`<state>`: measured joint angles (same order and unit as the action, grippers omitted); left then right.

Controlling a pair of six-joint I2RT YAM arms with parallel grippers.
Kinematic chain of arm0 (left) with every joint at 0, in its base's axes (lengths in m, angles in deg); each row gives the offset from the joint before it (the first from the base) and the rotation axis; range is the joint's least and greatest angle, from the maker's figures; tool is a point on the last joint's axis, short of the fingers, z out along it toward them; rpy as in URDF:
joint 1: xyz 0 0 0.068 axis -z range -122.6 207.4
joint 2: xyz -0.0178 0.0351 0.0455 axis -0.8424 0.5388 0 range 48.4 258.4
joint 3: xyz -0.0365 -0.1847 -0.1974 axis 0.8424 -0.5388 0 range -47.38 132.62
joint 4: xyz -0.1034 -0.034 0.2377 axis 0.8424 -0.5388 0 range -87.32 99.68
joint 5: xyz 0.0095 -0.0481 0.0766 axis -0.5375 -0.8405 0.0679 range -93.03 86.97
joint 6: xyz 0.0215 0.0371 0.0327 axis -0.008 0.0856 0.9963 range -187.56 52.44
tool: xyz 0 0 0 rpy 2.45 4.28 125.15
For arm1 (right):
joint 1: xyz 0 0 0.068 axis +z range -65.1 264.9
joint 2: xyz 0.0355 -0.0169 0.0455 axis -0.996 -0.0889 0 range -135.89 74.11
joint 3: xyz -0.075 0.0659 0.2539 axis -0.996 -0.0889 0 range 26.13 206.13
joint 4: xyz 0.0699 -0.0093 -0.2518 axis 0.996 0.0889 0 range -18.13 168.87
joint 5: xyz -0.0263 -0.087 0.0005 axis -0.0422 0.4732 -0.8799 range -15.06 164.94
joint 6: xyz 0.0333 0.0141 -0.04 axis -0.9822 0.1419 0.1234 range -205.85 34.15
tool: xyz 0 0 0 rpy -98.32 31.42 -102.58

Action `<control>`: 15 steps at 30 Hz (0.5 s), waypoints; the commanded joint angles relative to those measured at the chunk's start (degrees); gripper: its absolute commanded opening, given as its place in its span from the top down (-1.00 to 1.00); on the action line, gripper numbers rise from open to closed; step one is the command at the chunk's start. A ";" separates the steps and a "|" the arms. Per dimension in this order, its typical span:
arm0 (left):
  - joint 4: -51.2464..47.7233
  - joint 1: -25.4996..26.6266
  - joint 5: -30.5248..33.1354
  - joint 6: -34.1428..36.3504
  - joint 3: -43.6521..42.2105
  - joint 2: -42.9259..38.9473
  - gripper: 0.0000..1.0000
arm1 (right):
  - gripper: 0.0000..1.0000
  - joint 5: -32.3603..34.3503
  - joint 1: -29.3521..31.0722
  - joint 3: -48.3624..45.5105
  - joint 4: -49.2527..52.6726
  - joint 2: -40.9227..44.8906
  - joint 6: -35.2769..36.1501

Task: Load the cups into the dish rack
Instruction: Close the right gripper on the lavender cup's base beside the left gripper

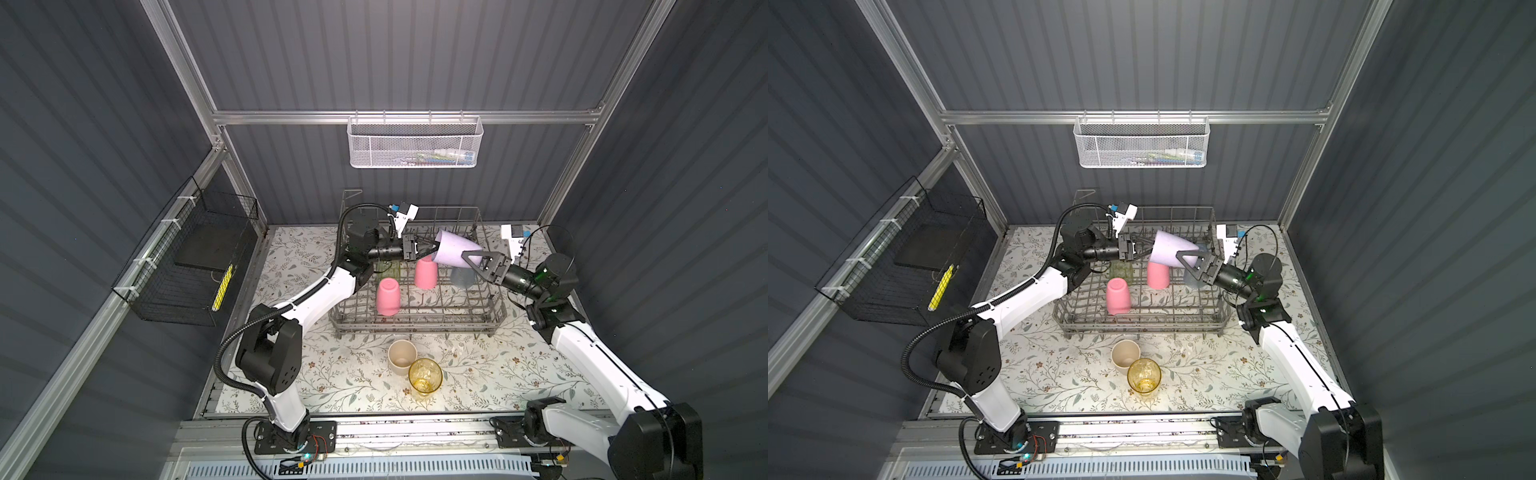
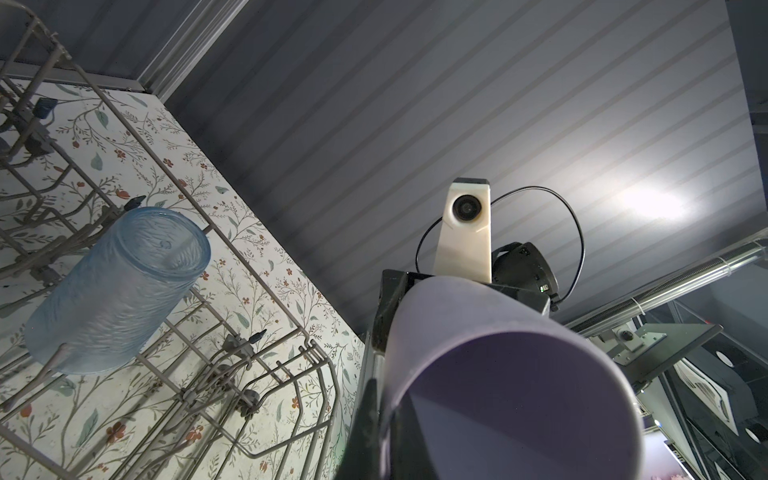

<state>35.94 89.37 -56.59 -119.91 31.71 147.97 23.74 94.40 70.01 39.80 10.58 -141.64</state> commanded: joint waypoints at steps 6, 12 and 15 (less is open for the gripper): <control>2.85 0.46 -1.63 -0.86 -0.03 0.79 1.00 | -0.63 -0.57 0.35 -0.19 -6.99 0.56 -2.48; 5.02 0.47 -1.95 -2.72 0.14 1.83 1.00 | -0.57 -1.62 0.61 -0.85 -11.22 -0.18 -4.81; 5.03 0.47 -2.24 -2.90 0.32 2.07 1.00 | -0.57 -1.27 0.62 -1.16 -12.49 -1.45 -5.44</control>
<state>39.67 89.37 -57.94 -121.92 31.64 148.54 23.70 94.44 69.26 32.82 10.14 -145.85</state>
